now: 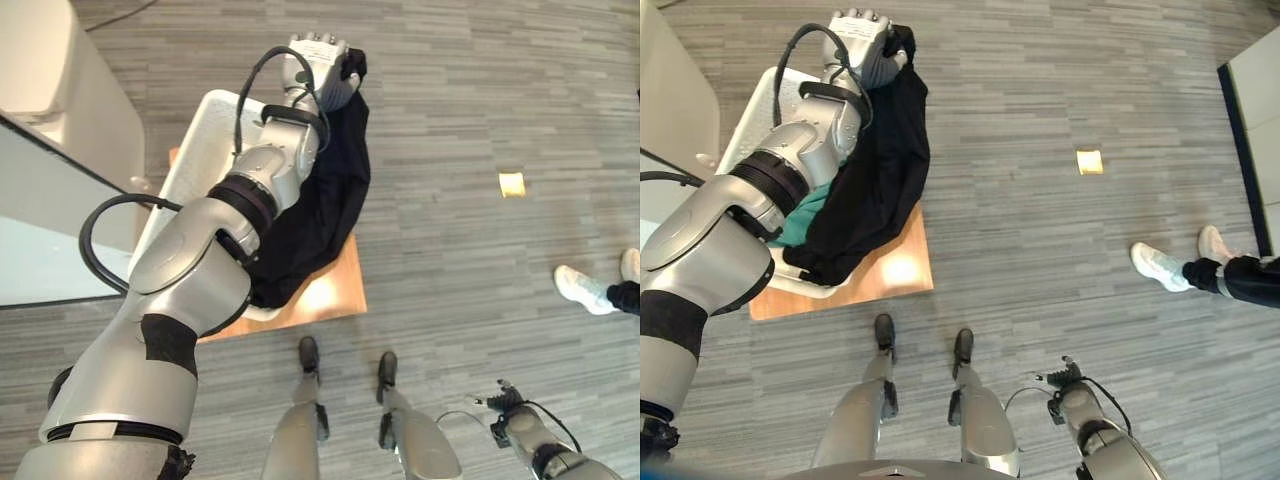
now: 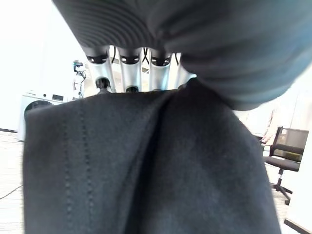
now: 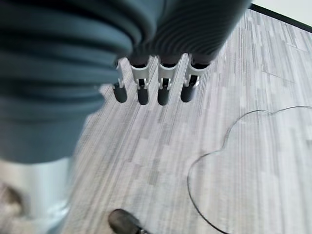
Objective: Pick up bed clothes into laundry basket.
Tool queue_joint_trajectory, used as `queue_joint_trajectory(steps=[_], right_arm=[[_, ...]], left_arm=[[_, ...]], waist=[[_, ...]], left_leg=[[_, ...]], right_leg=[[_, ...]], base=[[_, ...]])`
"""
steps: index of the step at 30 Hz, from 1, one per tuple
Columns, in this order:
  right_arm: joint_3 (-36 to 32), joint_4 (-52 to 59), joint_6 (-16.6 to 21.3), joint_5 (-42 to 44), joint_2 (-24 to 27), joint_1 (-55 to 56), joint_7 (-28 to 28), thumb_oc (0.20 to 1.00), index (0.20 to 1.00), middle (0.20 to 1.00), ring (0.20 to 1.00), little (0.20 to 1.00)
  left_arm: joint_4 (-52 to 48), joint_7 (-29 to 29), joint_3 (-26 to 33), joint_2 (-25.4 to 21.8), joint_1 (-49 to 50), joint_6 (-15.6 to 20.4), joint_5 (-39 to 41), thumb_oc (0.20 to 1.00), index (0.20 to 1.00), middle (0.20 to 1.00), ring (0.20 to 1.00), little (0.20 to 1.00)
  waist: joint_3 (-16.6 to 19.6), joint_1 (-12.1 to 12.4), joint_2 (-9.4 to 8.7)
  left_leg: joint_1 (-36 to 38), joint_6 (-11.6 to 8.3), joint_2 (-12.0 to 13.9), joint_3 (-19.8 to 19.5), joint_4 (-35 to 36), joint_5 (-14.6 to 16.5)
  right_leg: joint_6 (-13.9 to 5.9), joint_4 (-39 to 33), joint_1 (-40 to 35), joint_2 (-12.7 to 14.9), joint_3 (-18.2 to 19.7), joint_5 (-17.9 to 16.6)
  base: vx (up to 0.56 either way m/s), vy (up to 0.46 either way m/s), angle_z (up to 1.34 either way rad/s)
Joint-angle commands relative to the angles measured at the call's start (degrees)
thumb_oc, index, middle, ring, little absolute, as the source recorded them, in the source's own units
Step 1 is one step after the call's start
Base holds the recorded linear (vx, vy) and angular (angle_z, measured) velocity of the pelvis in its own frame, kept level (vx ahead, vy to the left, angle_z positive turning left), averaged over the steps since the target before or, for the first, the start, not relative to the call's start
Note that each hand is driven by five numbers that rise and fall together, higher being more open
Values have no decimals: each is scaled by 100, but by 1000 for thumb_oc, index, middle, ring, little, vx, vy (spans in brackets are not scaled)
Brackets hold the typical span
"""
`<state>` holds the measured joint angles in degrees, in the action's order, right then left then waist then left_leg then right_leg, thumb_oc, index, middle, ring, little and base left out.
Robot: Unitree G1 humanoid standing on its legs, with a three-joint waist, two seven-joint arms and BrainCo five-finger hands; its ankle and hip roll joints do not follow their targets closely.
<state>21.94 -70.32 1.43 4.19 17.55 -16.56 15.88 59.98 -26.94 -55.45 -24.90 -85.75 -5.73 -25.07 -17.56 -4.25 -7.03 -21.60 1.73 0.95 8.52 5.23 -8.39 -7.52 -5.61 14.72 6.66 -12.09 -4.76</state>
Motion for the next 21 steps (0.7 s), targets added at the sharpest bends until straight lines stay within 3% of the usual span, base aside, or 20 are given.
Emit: queue_joint_trajectory(steps=[1,8,13,21], right_arm=[[-111,18,117,-279,50,428,89,1000,1000,1000,1000,1000],[-113,-26,187,-289,160,716,4,1000,1000,1000,1000,1000],[-81,-124,179,-341,264,914,-110,1000,1000,1000,1000,1000],[-115,-183,123,-386,372,986,-196,1000,1000,1000,1000,1000]], left_arm=[[881,-243,83,96,-1070,-294,-687,200,200,200,200,200],[934,-405,-64,-435,-1378,-465,-1005,200,200,200,200,200],[767,-401,-648,-765,-1913,-494,-1392,200,200,200,200,200],[309,-295,-1024,-784,-2127,-451,-1757,200,200,200,200,200]], waist=[[-55,105,62],[-89,53,-64],[33,147,-142],[176,285,-221]], left_leg=[[187,-448,291,-386,-23,584],[261,-475,307,-377,-23,607],[508,-476,293,-442,-23,677],[730,-449,263,-573,-23,756]], right_leg=[[-614,61,-12,392,-202,-244],[-653,61,-125,420,-339,-271],[-689,61,-463,447,-522,-273],[-709,61,-831,435,-679,-272]], base=[[0,0,0],[-6,2,-4],[19,7,12],[26,1,10]])
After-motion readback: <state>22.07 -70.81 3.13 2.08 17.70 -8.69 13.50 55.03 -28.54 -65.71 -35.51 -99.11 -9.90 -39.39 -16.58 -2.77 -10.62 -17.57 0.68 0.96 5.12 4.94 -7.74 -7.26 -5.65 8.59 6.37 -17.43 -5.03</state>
